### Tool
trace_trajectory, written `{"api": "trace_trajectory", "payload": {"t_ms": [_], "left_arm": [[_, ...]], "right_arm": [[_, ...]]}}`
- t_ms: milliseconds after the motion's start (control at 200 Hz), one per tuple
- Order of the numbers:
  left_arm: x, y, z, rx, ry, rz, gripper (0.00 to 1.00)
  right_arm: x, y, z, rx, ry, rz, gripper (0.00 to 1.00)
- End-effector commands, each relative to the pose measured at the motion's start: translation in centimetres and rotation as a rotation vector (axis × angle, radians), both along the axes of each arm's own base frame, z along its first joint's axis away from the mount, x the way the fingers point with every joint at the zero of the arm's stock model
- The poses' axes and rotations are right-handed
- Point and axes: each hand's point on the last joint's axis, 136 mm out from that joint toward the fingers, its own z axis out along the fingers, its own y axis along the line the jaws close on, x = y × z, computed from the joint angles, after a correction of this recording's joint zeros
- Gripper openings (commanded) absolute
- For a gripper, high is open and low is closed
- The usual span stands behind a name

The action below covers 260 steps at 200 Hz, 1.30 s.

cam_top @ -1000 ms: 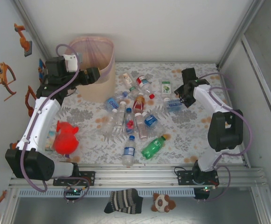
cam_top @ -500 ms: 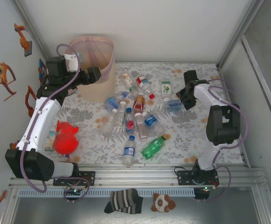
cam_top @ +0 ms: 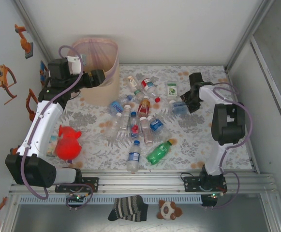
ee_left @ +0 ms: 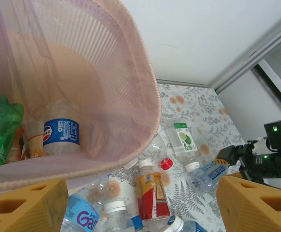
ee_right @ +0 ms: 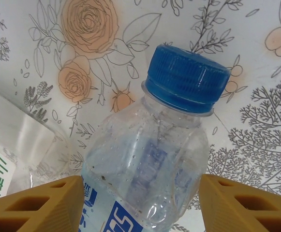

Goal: Put the plastic bottles in the bin

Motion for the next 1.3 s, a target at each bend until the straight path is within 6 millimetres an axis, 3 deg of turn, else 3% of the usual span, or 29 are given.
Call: {"api": "trace_trajectory", "payload": {"t_ms": [0, 160, 355, 701, 1016, 1297], "left_arm": [[-0.2, -0.5, 1.8, -0.031, -0.042, -0.021, 0.8], [-0.2, -0.5, 1.8, -0.029, -0.042, -0.022, 0.8], [-0.2, -0.5, 1.7, -0.03, -0.038, -0.019, 0.8], [-0.1, -0.5, 1.6, -0.031, -0.036, -0.019, 0.8], [-0.2, -0.5, 1.4, -0.025, -0.031, -0.018, 0.81], [-0.3, -0.8, 1.5, -0.034, -0.036, -0.037, 0.81]], "right_arm": [[-0.3, -0.5, -1.5, -0.002, 0.052, -0.031, 0.61], [-0.2, -0.5, -2.1, 0.007, 0.06, -0.033, 0.6], [0.0, -0.3, -2.3, 0.022, 0.048, -0.024, 0.73], [0.7, 0.1, -2.8, 0.044, 0.024, -0.018, 0.82], [0.8, 0.1, -3.1, 0.051, 0.013, -0.025, 0.7], [0.3, -0.8, -0.4, 0.011, -0.042, -0.032, 0.62]]}}
